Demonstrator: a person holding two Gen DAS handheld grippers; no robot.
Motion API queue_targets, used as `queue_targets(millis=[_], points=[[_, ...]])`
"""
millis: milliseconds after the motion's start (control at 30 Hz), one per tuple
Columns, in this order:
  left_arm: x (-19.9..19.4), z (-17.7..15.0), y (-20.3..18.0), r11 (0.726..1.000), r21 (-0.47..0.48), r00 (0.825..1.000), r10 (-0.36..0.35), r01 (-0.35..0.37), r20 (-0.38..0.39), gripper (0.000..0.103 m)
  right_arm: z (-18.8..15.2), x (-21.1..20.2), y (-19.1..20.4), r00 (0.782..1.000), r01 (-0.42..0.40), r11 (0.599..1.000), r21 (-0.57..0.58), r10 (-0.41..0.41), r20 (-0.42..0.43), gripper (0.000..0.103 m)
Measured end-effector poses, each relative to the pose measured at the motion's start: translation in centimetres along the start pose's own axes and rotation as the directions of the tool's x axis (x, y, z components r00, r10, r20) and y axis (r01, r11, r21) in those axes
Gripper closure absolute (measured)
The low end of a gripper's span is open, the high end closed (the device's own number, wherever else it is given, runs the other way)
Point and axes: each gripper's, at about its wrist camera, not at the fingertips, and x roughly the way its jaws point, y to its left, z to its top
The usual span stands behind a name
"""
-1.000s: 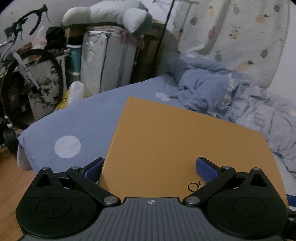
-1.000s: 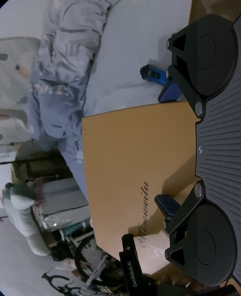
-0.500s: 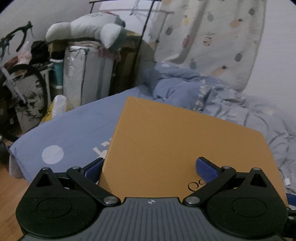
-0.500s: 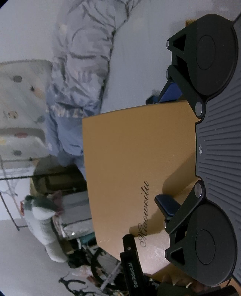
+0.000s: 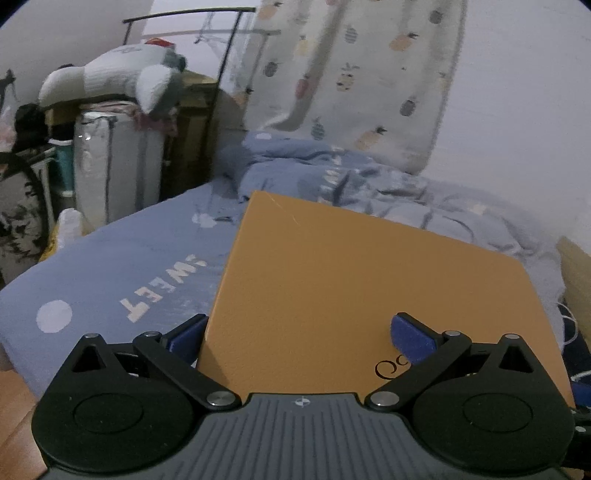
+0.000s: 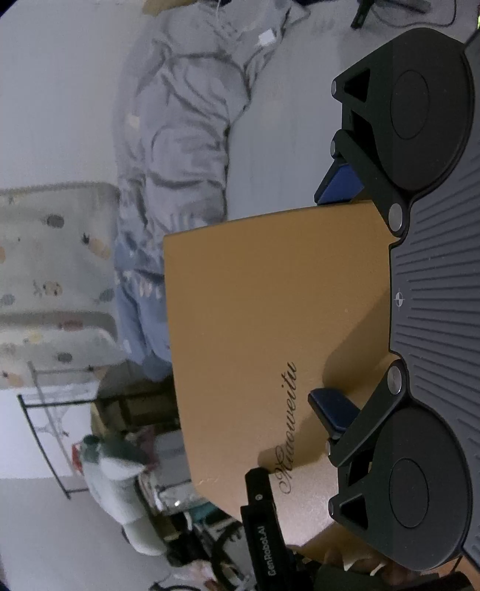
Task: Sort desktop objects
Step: 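Lift the tan lid with both grippers and carry it over the box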
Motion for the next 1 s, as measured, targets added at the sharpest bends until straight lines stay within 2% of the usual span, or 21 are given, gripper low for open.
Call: queue_targets(millis=[467, 1000], points=[[0.7, -3.0, -6.3, 0.992, 0.079, 0.994, -0.092, 0.096, -0.059, 0.0, -3.6, -3.4, -7.5, 0.997, 0.083, 0.994, 0.07, -0.082, -0.005, 0.0], [2.2, -6.8, -9.6, 0.983, 0.124, 0.984, -0.116, 0.132, -0.134, 0.0, -7.8, -3.1, -12.8, 0.992, 0.116, 0.986, 0.12, -0.11, -0.061, 0.0]])
